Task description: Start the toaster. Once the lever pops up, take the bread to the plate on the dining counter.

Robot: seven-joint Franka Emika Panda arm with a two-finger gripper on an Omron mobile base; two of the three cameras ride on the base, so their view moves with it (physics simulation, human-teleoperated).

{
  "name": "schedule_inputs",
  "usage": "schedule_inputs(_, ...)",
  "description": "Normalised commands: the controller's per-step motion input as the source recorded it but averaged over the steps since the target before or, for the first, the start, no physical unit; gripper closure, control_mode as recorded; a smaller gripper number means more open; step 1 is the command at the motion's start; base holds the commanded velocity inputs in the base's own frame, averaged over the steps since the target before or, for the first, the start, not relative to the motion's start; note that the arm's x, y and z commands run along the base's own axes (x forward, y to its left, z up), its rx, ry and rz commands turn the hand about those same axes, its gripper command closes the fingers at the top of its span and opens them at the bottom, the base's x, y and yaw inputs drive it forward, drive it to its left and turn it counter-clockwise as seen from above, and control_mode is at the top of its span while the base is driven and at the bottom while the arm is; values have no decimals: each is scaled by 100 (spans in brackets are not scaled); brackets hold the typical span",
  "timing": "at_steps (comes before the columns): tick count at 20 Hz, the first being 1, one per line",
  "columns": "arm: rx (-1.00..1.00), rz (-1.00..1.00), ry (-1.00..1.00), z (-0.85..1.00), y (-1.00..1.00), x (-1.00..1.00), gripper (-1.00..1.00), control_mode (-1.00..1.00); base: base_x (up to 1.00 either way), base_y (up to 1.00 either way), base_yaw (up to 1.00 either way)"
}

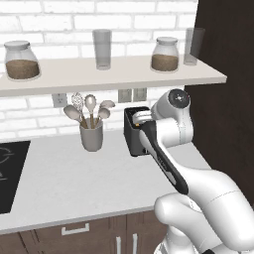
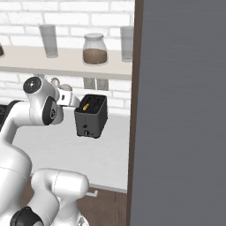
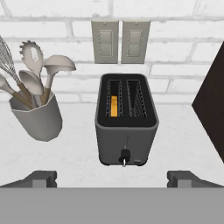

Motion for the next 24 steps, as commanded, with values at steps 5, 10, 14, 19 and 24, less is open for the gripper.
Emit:
schedule_inputs(5, 0, 0, 0, 0, 0, 0, -100, -100, 0, 0, 0)
schedule_inputs(10, 0, 0, 0, 0, 0, 0, -100, -100, 0, 0, 0)
schedule_inputs(14, 0, 0, 0, 0, 0, 0, -100, -100, 0, 0, 0)
schedule_inputs(19, 0, 0, 0, 0, 0, 0, -100, -100, 0, 0, 0)
schedule_inputs(24, 0, 0, 0, 0, 0, 0, -100, -100, 0, 0, 0)
